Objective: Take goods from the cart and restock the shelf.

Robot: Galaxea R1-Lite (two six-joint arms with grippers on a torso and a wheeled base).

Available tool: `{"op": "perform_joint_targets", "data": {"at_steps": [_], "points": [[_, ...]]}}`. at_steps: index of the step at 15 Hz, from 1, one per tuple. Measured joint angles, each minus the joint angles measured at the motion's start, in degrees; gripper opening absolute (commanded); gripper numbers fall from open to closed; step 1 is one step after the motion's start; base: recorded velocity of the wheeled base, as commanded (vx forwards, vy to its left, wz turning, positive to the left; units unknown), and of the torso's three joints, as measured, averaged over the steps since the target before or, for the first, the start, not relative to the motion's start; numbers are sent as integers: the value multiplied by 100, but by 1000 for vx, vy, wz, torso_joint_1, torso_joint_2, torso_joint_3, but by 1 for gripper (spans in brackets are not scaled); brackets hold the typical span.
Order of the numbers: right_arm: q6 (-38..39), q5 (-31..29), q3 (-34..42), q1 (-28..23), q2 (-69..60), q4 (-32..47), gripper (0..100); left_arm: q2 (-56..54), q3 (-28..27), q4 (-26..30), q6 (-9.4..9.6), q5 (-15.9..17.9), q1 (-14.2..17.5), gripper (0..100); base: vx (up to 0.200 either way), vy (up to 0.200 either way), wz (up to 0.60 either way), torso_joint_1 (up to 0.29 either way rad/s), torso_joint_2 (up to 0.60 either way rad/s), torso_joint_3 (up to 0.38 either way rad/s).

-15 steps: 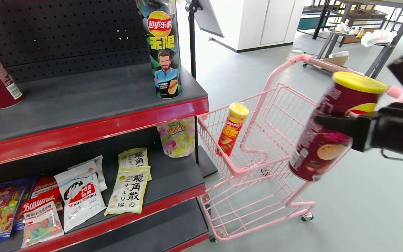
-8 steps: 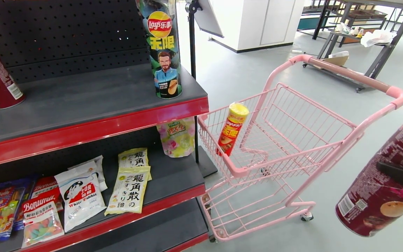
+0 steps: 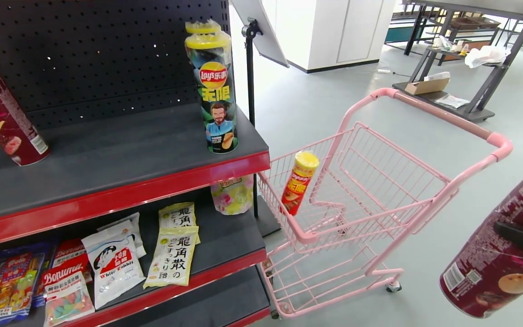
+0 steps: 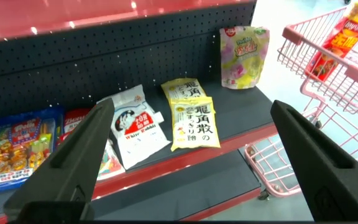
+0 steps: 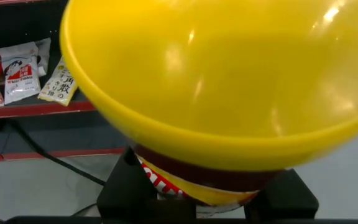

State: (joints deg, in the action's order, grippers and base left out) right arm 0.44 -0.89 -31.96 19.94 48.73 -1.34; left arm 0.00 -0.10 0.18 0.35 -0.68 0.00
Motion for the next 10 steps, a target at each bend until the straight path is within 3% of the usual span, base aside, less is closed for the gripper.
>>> {"op": "perform_joint_targets", "data": {"at_steps": [5, 10], "points": [[-1, 11, 20, 6, 133, -27, 0, 7, 0, -5, 0, 6, 0, 100, 0, 0, 0, 229, -584, -360], [-9, 46, 30, 17, 328, -57, 0, 10, 0, 0, 0, 9, 0, 100, 0, 0, 0, 172, -404, -245]]}}
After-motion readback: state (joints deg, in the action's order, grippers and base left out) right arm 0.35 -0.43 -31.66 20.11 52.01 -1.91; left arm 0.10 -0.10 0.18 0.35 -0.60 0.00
